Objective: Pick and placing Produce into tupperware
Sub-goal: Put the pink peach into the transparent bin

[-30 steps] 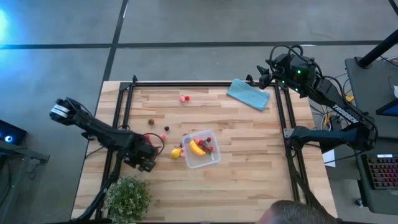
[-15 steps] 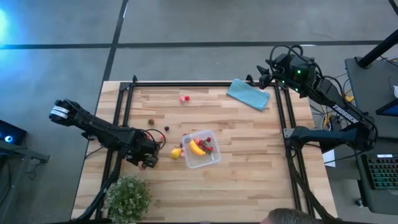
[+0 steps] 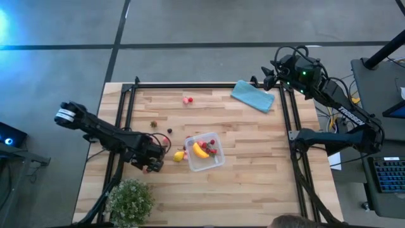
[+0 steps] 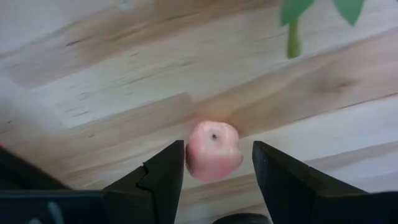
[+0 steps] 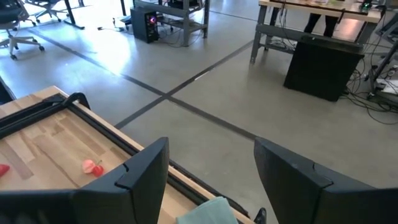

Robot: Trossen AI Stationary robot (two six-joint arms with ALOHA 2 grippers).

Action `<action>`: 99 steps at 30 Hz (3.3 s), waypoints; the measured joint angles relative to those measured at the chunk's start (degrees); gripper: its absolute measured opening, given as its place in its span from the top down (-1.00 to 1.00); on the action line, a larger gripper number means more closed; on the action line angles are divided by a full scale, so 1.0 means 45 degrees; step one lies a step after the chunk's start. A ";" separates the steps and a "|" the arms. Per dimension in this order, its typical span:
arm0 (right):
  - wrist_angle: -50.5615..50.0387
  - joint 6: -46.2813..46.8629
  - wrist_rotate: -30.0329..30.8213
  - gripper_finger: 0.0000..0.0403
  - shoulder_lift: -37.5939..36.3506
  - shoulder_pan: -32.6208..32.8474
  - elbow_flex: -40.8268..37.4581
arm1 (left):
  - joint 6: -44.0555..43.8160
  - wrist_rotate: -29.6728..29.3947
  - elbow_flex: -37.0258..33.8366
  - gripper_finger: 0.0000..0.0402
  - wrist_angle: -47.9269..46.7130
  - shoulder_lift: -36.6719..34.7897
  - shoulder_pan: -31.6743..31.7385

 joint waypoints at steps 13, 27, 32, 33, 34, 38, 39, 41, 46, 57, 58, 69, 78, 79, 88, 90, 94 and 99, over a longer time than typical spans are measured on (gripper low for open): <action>0.0061 -0.0002 0.0000 -0.13 0.0000 0.0000 -0.0005 | 0.0136 0.0087 0.0049 0.13 0.0214 0.0301 -0.0007; 0.0061 -0.0002 0.0005 -0.13 0.0000 0.0005 -0.0005 | 0.0811 0.0290 0.0049 0.49 -0.0369 0.0321 -0.0010; 0.0061 -0.0002 0.0005 -0.13 0.0000 0.0001 -0.0005 | 0.1126 0.0266 0.0049 0.54 -0.0374 0.0226 -0.0010; 0.0061 -0.0002 0.0005 -0.13 0.0000 0.0000 -0.0005 | 0.1194 0.0247 0.0064 0.55 -0.0379 0.0173 -0.0010; 0.0061 -0.0002 0.0005 -0.13 0.0000 0.0000 -0.0005 | 0.1326 0.0220 0.0104 0.55 -0.0388 0.0106 -0.0005; 0.0061 -0.0002 0.0005 -0.13 0.0000 0.0002 -0.0005 | 0.1427 -0.0039 0.0381 0.55 -0.0397 -0.0369 -0.0005; 0.0061 -0.0002 0.0005 -0.13 0.0000 0.0000 -0.0005 | 0.1460 -0.0127 0.0487 0.55 -0.0398 -0.0545 -0.0005; 0.0061 -0.0007 0.0005 -0.13 0.0000 0.0005 -0.0005 | 0.1501 -0.0452 0.0702 0.55 -0.0395 -0.1062 -0.0005; 0.0079 -0.0144 0.0005 -0.13 0.0000 0.0000 -0.0005 | 0.3090 -0.2586 0.1671 0.55 -0.0384 -0.2741 0.0293; 0.0056 -0.0699 -0.0096 -0.13 0.0000 0.0000 -0.0005 | 1.0694 -0.3857 0.3440 0.55 0.0442 -0.1984 0.5046; 0.0028 -0.0720 -0.0119 -0.13 0.0000 0.0000 -0.0005 | 1.1566 -0.3668 0.3794 0.55 0.0561 -0.1519 0.5437; -0.1102 -0.0954 -0.0146 -0.13 -0.0010 0.0001 -0.0005 | 1.6471 -0.2246 0.8600 0.55 0.0394 0.3437 0.6566; -0.1125 -0.0905 -0.0129 -0.13 -0.0039 0.0003 -0.0005 | 1.6679 -0.0642 0.9857 0.55 0.0272 0.5379 0.5547; -0.1155 -0.0839 -0.0125 -0.13 -0.0064 0.0000 -0.0005 | 1.6679 -0.0637 0.9924 0.55 0.0258 0.5426 0.5418; -0.1335 0.0385 -0.0102 -0.13 -0.0100 0.0012 -0.0005 | 1.6941 -0.0824 0.9870 0.55 0.0290 0.5374 0.4753; -0.1353 0.0672 -0.0102 -0.13 -0.0097 0.0010 -0.0005 | 1.7014 -0.1070 0.9870 0.55 0.0282 0.5412 0.4510; -0.1343 0.0906 -0.0097 -0.13 -0.0097 0.0010 -0.0005 | 1.7019 -0.1850 0.9860 0.42 0.0277 0.5426 0.3984; -0.1347 0.1160 -0.0097 -0.13 -0.0092 0.0010 -0.0005 | 1.6698 -0.2592 0.9860 0.17 0.0277 0.5406 0.3747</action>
